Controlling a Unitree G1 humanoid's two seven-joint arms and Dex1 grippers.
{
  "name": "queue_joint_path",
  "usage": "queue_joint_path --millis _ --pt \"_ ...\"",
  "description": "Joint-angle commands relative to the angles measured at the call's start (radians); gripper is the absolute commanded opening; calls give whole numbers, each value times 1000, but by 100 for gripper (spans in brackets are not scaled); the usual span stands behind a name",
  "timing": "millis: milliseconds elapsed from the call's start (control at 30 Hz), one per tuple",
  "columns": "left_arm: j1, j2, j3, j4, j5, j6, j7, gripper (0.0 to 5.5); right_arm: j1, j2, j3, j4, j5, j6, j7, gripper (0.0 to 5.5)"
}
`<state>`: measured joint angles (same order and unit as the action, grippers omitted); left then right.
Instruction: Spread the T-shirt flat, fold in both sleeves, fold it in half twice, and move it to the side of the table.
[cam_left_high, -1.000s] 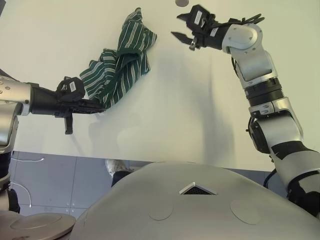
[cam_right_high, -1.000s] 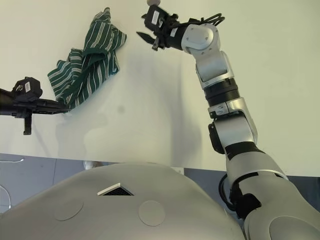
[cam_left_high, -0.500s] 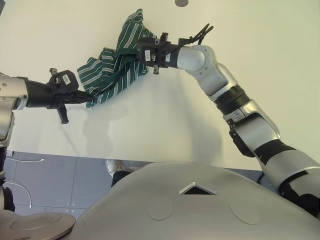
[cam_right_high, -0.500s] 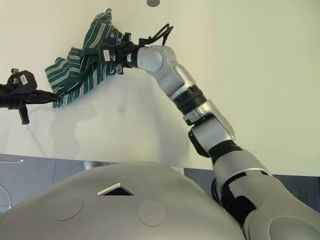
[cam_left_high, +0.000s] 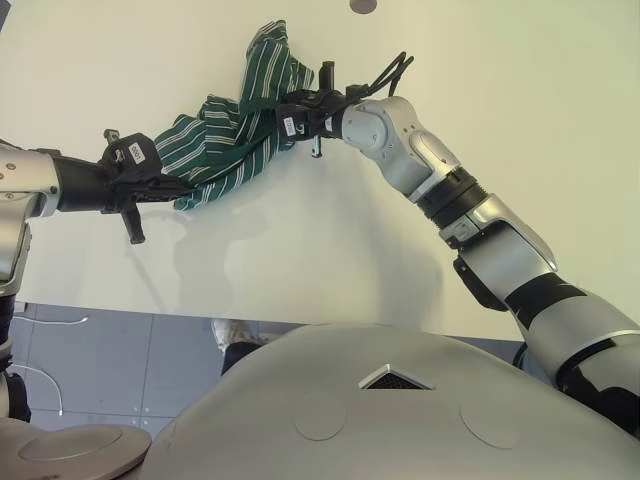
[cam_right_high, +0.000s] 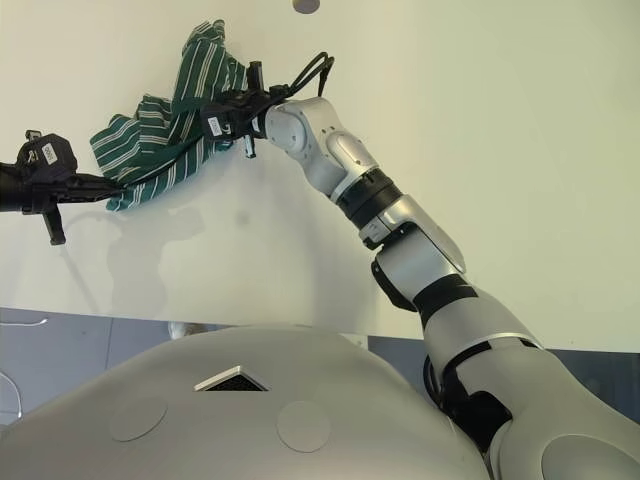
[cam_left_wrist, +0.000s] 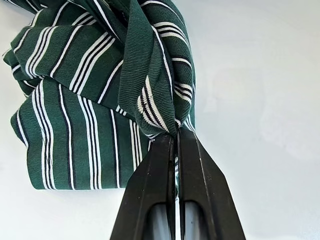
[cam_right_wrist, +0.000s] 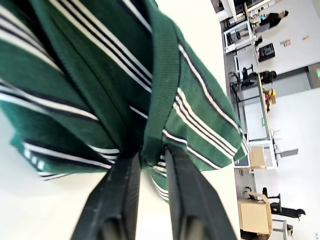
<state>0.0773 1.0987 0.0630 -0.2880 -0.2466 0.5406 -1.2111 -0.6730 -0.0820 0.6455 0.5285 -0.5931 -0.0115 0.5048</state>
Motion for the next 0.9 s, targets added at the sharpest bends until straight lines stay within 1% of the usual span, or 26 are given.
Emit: queue_joint_path --millis 33,67,100,200,267,300,367,433,467,567,633,733,800,900 --pt "-27 -11 -3 -4 -4 -2 27 0 -42 15 -54 5 17 16 -56 13" --pt "-57 -34 -1 10 6 -26 56 0 -46 20 -82 -1 34 16 -79 2" --pt "-122 -80 5 41 16 -52 114 0 -46 29 -131 -20 71 25 -96 2" --pt "-362 -202 4 187 78 -126 303 0 -56 65 -338 -106 266 113 -110 2" --pt "-464 -242 -16 272 120 -170 372 0 -88 70 -430 -126 358 161 -111 2" --pt "-492 -254 -23 300 132 -186 388 0 -100 69 -452 -130 381 175 -112 2" --pt "-704 -337 -69 475 196 -254 475 0 -232 36 -609 -68 506 217 -145 2" --pt "-1011 -434 -125 809 292 -376 593 0 -431 -52 -752 95 611 194 -174 2" --pt "-1140 -469 -144 970 328 -431 643 0 -518 -91 -791 187 639 169 -179 2" --pt "-1399 -524 -179 1301 401 -549 741 0 -713 -172 -831 434 652 79 -184 2" --pt "-1520 -549 -200 1440 442 -597 801 0 -815 -212 -831 564 635 27 -193 2" --pt "-1652 -581 -208 1572 487 -630 908 0 -929 -261 -817 707 600 -30 -215 2" --pt "-1713 -585 -189 1621 499 -626 967 0 -980 -288 -799 763 567 -58 -228 2" --pt "-1737 -570 -167 1645 506 -619 978 0 -1005 -310 -779 789 530 -85 -217 2"
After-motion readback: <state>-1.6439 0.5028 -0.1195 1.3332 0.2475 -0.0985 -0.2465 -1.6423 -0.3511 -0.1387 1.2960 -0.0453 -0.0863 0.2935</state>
